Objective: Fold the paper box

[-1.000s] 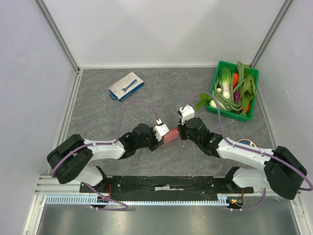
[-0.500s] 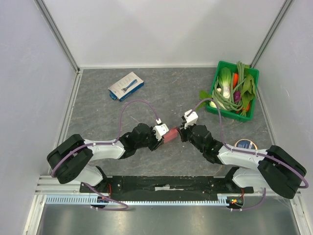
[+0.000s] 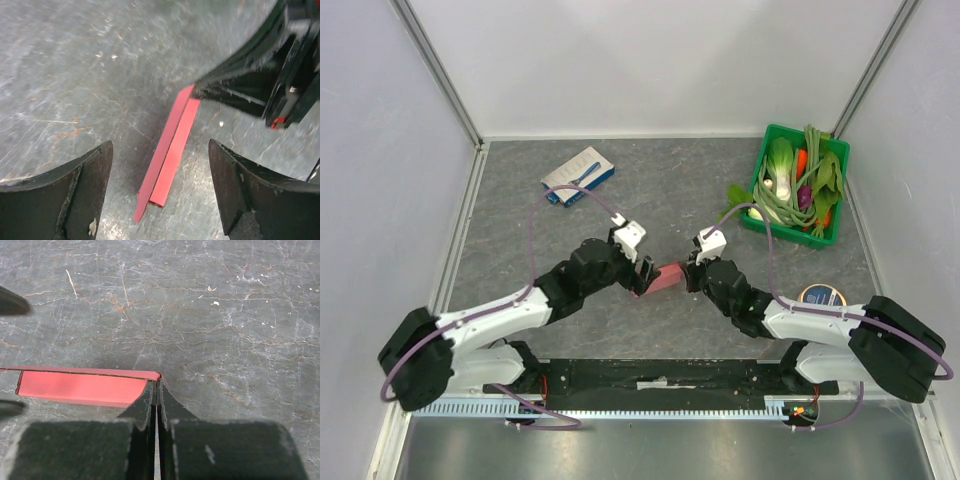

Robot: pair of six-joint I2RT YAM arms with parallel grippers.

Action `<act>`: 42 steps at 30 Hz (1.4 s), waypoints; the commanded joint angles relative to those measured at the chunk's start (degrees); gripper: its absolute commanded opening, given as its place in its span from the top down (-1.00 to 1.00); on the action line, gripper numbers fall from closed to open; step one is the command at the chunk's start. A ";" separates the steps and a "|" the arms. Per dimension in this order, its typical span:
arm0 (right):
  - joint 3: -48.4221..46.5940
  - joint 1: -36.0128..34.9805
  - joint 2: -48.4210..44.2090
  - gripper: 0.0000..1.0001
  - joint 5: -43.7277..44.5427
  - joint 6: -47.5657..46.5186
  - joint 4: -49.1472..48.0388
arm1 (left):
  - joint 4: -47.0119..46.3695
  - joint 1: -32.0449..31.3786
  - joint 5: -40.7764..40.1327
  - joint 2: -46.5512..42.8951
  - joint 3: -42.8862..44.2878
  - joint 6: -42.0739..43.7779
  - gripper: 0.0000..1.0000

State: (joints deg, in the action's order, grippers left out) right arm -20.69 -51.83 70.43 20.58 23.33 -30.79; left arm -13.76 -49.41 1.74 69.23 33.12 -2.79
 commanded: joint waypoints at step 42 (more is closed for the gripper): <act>-4.01 -2.48 1.81 1.00 2.89 6.02 13.12 | 47.07 6.96 5.03 7.93 23.74 8.76 0.22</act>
State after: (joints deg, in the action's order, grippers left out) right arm -25.30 -53.69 71.61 25.36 28.10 -22.85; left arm 31.79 -41.98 8.82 75.79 54.61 3.01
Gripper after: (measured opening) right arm 0.006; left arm 0.392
